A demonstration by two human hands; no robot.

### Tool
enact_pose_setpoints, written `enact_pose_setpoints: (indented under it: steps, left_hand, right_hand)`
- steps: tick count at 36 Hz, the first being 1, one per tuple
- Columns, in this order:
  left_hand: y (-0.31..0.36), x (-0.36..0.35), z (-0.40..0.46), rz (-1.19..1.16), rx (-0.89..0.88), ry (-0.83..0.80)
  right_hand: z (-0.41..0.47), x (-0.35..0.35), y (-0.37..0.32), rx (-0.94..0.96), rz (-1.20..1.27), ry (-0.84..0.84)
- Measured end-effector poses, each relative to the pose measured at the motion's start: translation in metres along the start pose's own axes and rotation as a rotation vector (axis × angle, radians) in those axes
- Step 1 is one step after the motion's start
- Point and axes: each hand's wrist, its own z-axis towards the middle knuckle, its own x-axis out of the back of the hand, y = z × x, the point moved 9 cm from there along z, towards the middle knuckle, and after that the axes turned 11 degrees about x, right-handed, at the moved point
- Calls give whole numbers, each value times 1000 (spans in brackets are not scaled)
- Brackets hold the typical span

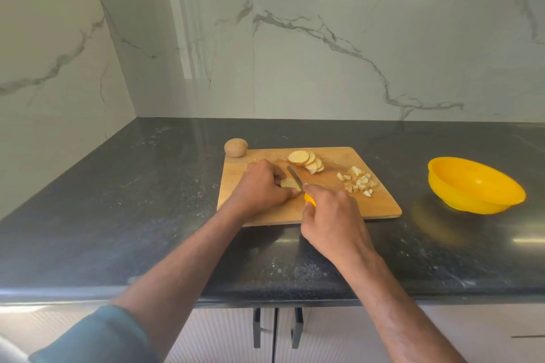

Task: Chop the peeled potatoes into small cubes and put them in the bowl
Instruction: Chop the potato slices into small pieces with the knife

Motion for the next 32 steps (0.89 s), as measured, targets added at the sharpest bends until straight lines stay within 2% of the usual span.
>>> enact_pose_setpoints:
  steps: [22, 32]
  left_hand:
    - [-2, -3, -2, -40, 46, 8]
    - [1, 2, -7, -25, 25, 29]
  right_hand:
    - [-12, 1, -18, -14, -67, -150]
    - [-28, 19, 3, -131, -116, -18]
